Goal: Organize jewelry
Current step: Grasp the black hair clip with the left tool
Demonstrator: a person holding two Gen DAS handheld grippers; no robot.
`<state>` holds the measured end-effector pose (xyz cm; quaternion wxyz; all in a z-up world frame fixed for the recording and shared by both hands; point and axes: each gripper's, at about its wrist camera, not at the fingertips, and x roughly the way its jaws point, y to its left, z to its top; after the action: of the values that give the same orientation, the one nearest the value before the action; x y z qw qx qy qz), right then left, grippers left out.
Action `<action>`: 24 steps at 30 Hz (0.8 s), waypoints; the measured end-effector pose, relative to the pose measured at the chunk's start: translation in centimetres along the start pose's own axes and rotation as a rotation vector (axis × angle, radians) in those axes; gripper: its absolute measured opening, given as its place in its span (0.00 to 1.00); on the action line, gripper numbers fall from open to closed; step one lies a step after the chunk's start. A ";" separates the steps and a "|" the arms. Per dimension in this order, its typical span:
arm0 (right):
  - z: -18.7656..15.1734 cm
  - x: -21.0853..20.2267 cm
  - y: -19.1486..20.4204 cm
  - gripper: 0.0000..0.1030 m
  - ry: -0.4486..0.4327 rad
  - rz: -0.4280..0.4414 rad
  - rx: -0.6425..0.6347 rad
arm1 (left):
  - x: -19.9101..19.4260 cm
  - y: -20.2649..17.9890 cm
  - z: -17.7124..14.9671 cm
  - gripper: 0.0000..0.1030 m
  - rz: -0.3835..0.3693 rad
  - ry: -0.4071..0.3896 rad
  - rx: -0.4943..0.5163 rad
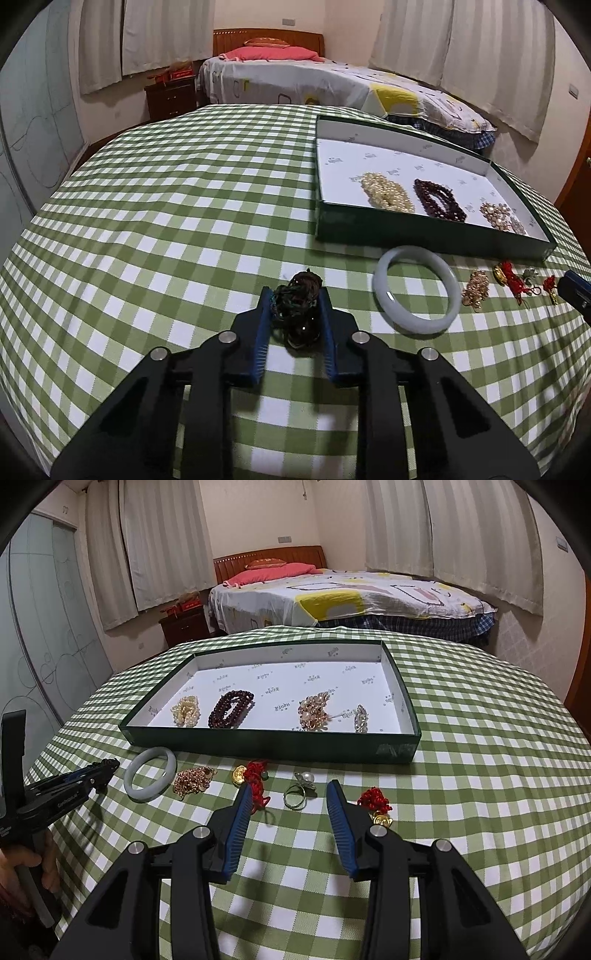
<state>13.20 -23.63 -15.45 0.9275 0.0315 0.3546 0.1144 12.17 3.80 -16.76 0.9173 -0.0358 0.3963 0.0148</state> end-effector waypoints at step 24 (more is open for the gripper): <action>1.4 5.7 3.0 0.29 0.156 0.062 -0.071 | -1.5 -0.3 1.0 0.17 -0.009 -0.048 0.011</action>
<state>17.65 -19.36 -17.71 0.8936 0.0007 0.4202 0.1576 11.85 3.56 -14.96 0.9268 -0.0322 0.3741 0.0095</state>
